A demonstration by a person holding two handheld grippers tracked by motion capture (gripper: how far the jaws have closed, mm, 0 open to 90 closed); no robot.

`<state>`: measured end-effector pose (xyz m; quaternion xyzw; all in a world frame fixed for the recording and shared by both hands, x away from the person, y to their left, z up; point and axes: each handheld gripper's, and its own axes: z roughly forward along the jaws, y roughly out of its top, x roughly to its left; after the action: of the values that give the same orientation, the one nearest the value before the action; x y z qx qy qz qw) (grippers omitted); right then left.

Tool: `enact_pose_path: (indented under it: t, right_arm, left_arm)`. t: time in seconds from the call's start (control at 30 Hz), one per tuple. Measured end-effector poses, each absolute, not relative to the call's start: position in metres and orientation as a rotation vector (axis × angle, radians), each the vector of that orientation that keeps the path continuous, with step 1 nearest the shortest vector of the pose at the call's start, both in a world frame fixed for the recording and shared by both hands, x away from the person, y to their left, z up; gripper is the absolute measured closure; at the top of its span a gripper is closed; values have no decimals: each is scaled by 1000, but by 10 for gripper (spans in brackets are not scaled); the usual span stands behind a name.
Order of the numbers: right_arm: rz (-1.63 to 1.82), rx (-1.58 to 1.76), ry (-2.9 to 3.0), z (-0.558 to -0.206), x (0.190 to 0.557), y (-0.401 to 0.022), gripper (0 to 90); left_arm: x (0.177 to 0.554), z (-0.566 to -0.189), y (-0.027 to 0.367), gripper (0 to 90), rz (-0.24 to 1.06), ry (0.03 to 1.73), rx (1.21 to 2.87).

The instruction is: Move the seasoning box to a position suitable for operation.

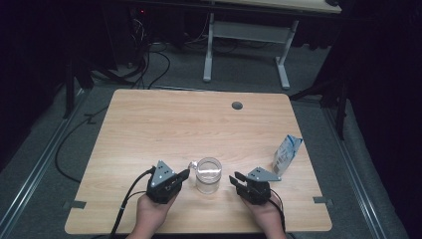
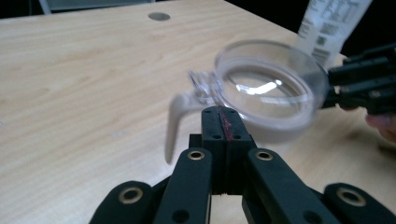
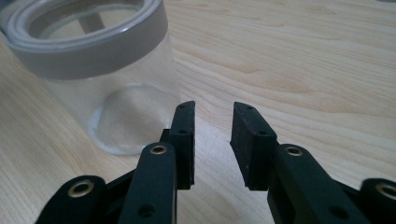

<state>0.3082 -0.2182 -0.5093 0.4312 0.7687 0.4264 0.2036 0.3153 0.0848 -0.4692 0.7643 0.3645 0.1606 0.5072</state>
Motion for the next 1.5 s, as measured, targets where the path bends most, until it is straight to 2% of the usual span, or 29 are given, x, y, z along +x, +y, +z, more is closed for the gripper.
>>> enact_pose_path:
  t: [0.33, 0.47, 1.5]
  right_arm:
    - [1214, 1199, 2119, -505, 312, -217, 799]
    - [1218, 1167, 2109, -501, 308, -216, 899]
    - [1247, 1112, 2102, -492, 303, -206, 899]
  left_arm:
    - [336, -459, 73, 900, 431, 899, 1815]
    - [338, -458, 69, 900, 434, 905, 1809]
    - [340, -460, 63, 900, 486, 886, 1828]
